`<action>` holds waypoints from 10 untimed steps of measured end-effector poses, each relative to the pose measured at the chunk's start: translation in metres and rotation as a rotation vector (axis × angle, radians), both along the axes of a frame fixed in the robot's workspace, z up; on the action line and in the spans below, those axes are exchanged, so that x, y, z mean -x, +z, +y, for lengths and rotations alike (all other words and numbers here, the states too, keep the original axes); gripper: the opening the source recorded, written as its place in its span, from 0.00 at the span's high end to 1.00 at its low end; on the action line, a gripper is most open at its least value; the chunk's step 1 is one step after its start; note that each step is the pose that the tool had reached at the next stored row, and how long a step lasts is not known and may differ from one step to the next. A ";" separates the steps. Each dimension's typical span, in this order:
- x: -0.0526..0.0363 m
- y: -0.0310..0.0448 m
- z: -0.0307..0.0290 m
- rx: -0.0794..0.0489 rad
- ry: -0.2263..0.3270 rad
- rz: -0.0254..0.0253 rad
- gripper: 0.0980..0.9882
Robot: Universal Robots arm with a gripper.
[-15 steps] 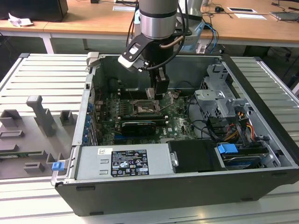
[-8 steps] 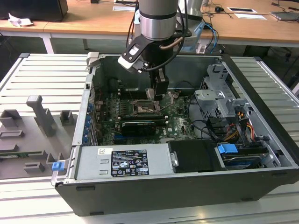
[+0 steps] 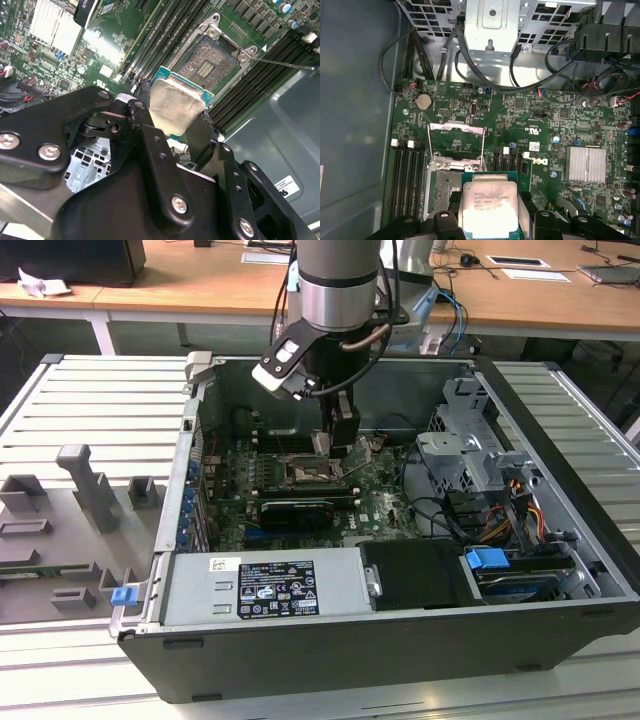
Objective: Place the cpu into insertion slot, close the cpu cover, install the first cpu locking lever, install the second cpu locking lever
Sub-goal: 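Place the cpu into insertion slot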
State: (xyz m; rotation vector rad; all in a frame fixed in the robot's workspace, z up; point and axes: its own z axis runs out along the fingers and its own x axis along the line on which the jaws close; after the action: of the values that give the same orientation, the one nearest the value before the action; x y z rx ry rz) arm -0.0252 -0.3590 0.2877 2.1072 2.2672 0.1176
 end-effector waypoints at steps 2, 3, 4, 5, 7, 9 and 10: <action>0.0028 -0.0013 -0.0001 0.000 -0.010 0.0000 0.52; 0.0064 -0.0020 0.0000 0.000 -0.017 0.0000 0.52; 0.0083 -0.0023 0.0000 0.000 -0.021 0.0000 0.52; 0.0096 -0.0026 0.0002 0.000 -0.024 0.0000 0.52; 0.0105 -0.0031 0.0007 0.000 -0.027 -0.0001 0.52; 0.0113 -0.0035 0.0011 0.000 -0.030 -0.0001 0.52; 0.0118 -0.0037 0.0013 0.000 -0.032 0.0001 0.52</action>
State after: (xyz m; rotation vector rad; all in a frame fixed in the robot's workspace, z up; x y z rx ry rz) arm -0.0371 -0.3577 0.2840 2.1423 2.2325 0.1162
